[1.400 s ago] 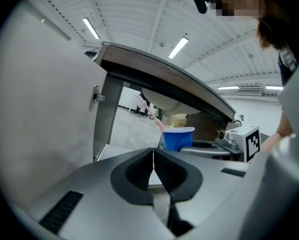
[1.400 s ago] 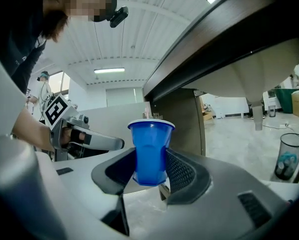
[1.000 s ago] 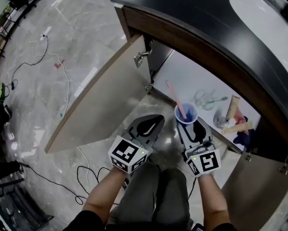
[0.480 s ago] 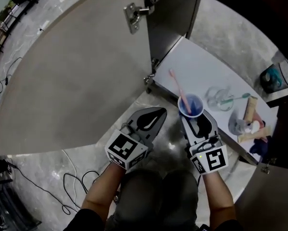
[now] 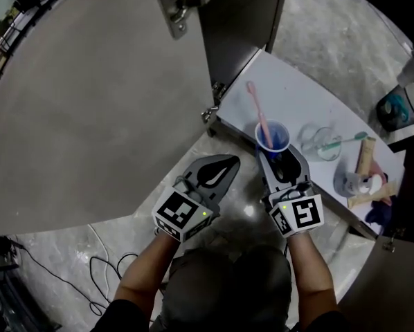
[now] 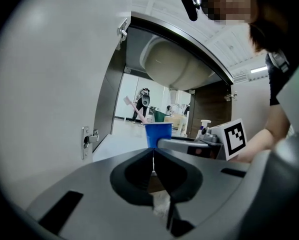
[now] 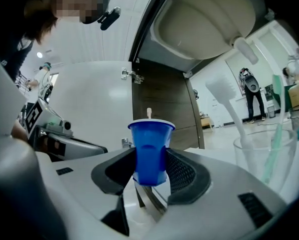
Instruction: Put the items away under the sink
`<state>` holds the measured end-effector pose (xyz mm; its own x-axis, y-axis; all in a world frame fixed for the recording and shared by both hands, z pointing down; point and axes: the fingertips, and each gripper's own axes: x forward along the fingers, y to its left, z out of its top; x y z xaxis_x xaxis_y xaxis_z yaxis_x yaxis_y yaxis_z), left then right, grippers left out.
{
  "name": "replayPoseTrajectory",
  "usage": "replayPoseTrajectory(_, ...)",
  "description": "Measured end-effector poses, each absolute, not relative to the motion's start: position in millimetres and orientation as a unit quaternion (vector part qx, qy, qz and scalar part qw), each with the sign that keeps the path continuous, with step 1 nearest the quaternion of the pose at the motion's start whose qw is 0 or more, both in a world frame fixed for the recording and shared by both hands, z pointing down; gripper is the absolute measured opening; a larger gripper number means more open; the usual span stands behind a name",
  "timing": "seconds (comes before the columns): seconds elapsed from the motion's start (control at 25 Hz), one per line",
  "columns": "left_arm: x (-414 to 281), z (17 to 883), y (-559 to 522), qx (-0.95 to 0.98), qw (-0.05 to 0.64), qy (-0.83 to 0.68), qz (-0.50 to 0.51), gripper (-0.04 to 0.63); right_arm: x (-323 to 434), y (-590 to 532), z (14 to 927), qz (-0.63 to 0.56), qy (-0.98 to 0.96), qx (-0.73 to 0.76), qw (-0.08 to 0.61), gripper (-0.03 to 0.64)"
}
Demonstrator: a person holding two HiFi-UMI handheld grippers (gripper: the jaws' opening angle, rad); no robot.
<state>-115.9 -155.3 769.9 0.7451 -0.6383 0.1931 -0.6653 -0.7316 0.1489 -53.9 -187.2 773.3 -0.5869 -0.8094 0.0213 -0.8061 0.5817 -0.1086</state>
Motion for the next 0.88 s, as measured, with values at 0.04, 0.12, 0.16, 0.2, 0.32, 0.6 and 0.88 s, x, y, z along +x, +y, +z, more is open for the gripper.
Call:
replayPoseTrajectory(0.04,-112.8,767.9,-156.7,0.93,0.099,-0.348,0.064,0.011,-52.8,-191.8,773.9,-0.053,0.887,-0.458,0.016,0.201)
replayPoseTrajectory(0.12,-108.5,767.1,-159.2,0.933,0.094,-0.343,0.064,0.011,-50.2,-201.8,774.7,-0.052,0.882,-0.469,0.017,0.201)
replayPoseTrajectory(0.16,-108.0,768.3,-160.7,0.933,0.094,-0.341,0.066,0.011,-49.2,-207.0,775.6,-0.052,0.879,-0.474,0.017,0.201)
replayPoseTrajectory(0.2,-107.9,769.1,-162.8,0.933,0.093,-0.34,0.066,0.011,-48.9,-212.4,777.3,-0.053,0.876,-0.479,0.017,0.201)
replayPoseTrajectory(0.32,-109.1,770.0,-170.6,0.933,0.091,-0.342,0.063,0.011,-49.8,-229.0,784.5,-0.058,0.87,-0.489,0.012,0.201)
replayPoseTrajectory(0.6,-108.5,770.2,-182.1,0.931,0.085,-0.352,0.052,0.011,-51.0,-244.3,792.2,-0.063,0.863,-0.502,-0.003,0.201)
replayPoseTrajectory(0.88,-97.9,773.4,-183.9,0.932,0.08,-0.348,0.057,0.011,-56.5,-249.5,792.9,-0.051,0.859,-0.509,-0.025,0.201)
